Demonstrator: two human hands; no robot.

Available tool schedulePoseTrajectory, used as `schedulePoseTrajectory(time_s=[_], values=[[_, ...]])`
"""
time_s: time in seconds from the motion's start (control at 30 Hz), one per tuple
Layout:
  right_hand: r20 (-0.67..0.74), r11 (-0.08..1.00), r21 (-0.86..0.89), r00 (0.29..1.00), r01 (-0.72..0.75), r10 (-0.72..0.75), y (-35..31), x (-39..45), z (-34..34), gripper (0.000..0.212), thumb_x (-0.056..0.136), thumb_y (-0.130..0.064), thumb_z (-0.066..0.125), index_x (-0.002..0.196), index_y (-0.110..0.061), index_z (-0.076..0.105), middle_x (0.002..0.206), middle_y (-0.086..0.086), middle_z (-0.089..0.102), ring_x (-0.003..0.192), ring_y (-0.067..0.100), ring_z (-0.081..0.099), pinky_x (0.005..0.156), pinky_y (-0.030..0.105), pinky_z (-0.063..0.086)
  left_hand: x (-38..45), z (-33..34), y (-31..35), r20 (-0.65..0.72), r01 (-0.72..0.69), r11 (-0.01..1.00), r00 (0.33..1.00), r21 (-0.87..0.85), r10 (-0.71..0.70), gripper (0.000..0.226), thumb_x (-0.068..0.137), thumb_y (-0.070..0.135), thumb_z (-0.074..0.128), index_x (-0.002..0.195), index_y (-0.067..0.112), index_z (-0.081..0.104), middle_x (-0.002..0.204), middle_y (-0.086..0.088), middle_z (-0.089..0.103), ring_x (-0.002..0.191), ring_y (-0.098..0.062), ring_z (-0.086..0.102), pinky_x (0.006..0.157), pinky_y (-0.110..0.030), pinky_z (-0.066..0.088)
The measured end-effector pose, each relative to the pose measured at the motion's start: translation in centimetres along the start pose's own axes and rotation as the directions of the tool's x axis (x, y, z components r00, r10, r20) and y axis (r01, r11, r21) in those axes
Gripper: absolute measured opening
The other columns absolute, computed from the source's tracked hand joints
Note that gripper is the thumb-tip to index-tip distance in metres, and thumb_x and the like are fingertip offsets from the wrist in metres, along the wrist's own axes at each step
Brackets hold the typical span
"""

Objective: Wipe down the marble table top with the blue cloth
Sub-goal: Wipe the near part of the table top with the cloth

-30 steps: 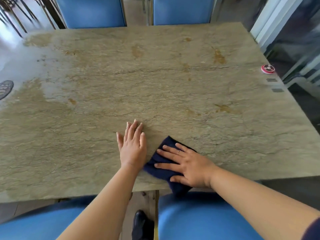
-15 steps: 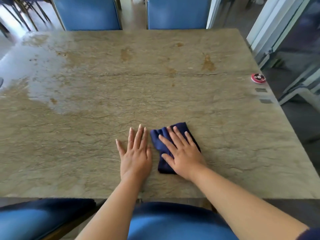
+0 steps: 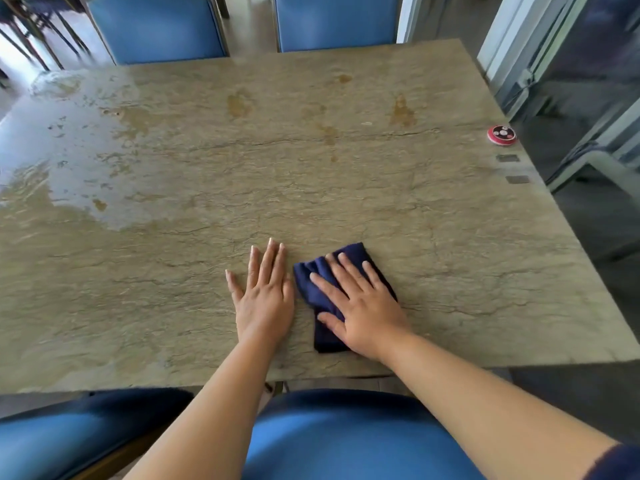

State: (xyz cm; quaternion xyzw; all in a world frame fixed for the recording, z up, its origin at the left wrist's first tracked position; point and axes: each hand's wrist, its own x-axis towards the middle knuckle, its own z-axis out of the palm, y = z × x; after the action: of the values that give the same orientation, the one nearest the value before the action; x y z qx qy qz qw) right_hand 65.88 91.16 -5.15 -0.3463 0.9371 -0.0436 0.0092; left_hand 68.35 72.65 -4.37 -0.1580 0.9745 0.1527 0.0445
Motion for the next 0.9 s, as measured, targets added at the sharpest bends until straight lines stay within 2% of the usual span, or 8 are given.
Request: schedulePoseTrajectory(time_s=[0.1,0.17,0.27,0.4,0.57,0.63,0.77,0.9], values=[[0.080,0.939,0.020,0.936,0.343,-0.344,3.3,-4.4,-1.2,0.062,0.094,-0.059,0.032,0.150,-0.036,0.017,0.160,0.000,0.010,0.148,0.019,0.004,0.118,0.043,0.004,0.2,0.0,0.7,0.004,0.067,0.997,0.998,-0.049,-0.067,0.059,0.098,0.034,0.027,0.153,0.036,0.006,0.159,0.022,-0.006,0.145,-0.005,-0.018,0.115,-0.054,-0.015],[0.089,0.945,-0.017,0.942,0.327,-0.324,7.0,-5.8,-1.4,0.059,0.096,-0.058,0.030,0.150,-0.038,0.018,0.160,-0.001,0.011,0.147,0.018,0.007,0.118,0.043,0.008,0.2,0.0,1.9,0.008,0.100,0.993,0.995,-0.065,-0.100,0.060,0.097,0.038,0.030,0.153,0.033,0.009,0.161,0.017,-0.005,0.146,-0.012,-0.019,0.115,-0.057,-0.014],[-0.029,0.984,-0.020,0.984,-0.176,0.175,10.8,-6.5,-1.2,0.058,0.096,-0.059,0.017,0.148,-0.035,0.027,0.157,0.002,0.023,0.145,0.021,0.022,0.113,0.048,0.023,0.2,0.3,4.7,0.028,-0.009,0.996,1.000,-0.087,0.011,0.059,0.098,0.040,0.032,0.153,0.031,0.011,0.162,0.014,-0.004,0.147,-0.015,-0.018,0.114,-0.058,-0.014],[-0.059,0.801,0.038,0.798,-0.598,0.599,8.0,-6.0,-0.3,0.066,0.091,-0.058,0.017,0.149,-0.029,0.026,0.157,0.008,0.021,0.145,0.026,0.019,0.114,0.048,0.011,0.5,1.6,9.6,0.057,-0.233,0.965,0.969,-0.119,0.241,0.056,0.098,0.029,0.033,0.152,0.031,0.017,0.161,0.016,0.005,0.147,-0.005,-0.010,0.115,-0.055,-0.015],[0.006,0.999,0.015,0.999,-0.047,0.047,10.6,-11.1,-1.7,0.057,0.097,-0.055,0.030,0.150,-0.038,0.017,0.160,-0.001,0.012,0.147,0.018,0.008,0.118,0.042,0.008,1.1,3.2,12.5,0.040,-0.262,0.962,0.963,-0.074,0.265,0.053,0.100,0.034,0.025,0.152,0.035,0.015,0.160,0.020,0.004,0.146,-0.002,-0.010,0.116,-0.053,-0.013],[-0.041,0.992,-0.014,0.991,-0.128,0.128,13.4,-11.1,-1.6,0.054,0.097,-0.054,0.029,0.149,-0.040,0.020,0.160,-0.002,0.014,0.147,0.017,0.011,0.118,0.043,0.011,1.0,3.5,12.7,0.018,-0.253,0.966,0.967,-0.047,0.254,0.053,0.100,0.038,0.020,0.152,0.037,0.010,0.160,0.021,0.000,0.146,-0.001,-0.013,0.117,-0.053,-0.011],[-0.149,0.739,0.044,0.727,-0.672,0.670,15.7,-5.7,-0.7,0.059,0.092,-0.055,0.025,0.146,-0.033,0.034,0.155,0.008,0.029,0.143,0.027,0.026,0.114,0.052,0.021,1.1,3.9,12.9,0.015,-0.252,0.968,0.968,0.010,0.252,0.057,0.099,0.040,0.019,0.152,0.039,-0.001,0.159,0.021,-0.008,0.145,-0.003,-0.016,0.116,-0.055,-0.010],[-0.083,0.569,0.087,0.564,-0.817,0.822,14.9,1.9,-1.2,0.065,0.092,-0.058,0.026,0.149,-0.027,0.024,0.158,0.014,0.015,0.146,0.032,0.008,0.114,0.056,0.002,1.3,3.8,13.0,0.018,-0.256,0.967,0.967,0.014,0.256,0.058,0.098,0.041,0.019,0.152,0.038,-0.004,0.159,0.020,-0.010,0.145,-0.003,-0.018,0.116,-0.054,-0.011]])
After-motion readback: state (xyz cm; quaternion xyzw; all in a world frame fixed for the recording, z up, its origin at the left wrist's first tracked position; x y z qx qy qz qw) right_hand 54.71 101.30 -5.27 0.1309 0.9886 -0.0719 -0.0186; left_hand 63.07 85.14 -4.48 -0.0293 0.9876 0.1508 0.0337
